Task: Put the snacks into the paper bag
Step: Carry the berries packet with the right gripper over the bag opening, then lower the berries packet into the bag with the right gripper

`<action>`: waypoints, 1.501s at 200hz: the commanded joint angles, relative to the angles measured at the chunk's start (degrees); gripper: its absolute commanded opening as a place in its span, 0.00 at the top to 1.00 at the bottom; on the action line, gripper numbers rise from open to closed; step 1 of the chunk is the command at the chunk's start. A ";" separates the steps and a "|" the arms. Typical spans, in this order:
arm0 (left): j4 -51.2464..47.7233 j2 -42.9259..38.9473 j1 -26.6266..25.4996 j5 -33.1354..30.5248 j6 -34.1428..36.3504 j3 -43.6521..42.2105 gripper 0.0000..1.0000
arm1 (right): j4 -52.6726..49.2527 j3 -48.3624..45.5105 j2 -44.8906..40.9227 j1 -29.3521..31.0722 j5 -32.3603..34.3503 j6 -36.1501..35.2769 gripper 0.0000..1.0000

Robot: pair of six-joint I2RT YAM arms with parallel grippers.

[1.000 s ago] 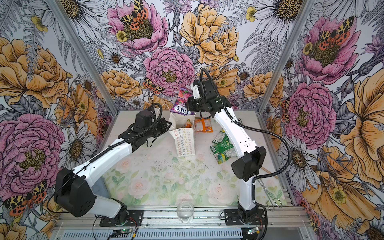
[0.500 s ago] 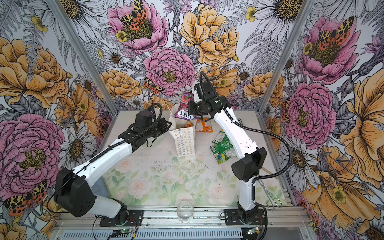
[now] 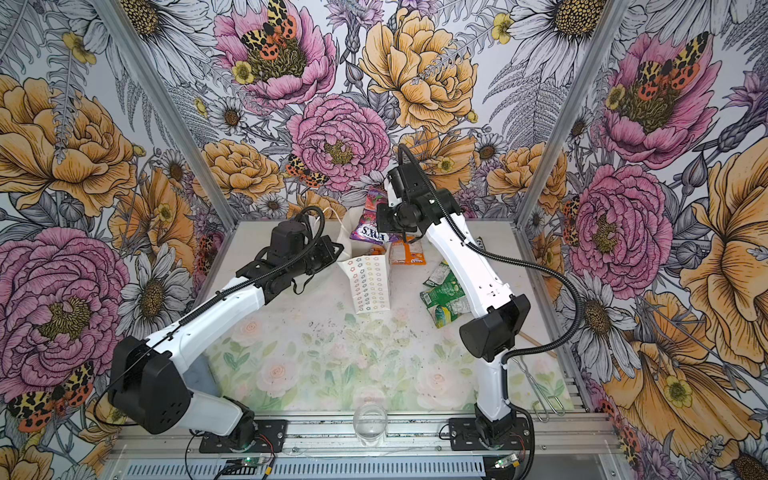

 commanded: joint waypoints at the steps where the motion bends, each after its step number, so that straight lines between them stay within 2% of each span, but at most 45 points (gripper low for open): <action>1: 1.29 0.12 -0.13 1.07 -0.34 1.47 0.95 | -0.17 2.67 1.16 0.49 1.25 1.16 1.00; 106: 1.78 0.03 -0.09 1.40 -0.34 1.26 0.95 | -1.31 6.26 3.38 1.97 2.61 3.41 1.00; 217: 2.06 -0.05 -0.08 1.59 -0.35 1.05 0.95 | -3.52 6.26 5.91 3.04 7.66 3.88 1.00; 300: 2.04 0.27 0.06 1.69 -0.43 1.35 0.95 | -7.75 8.70 8.55 3.64 5.51 1.40 1.00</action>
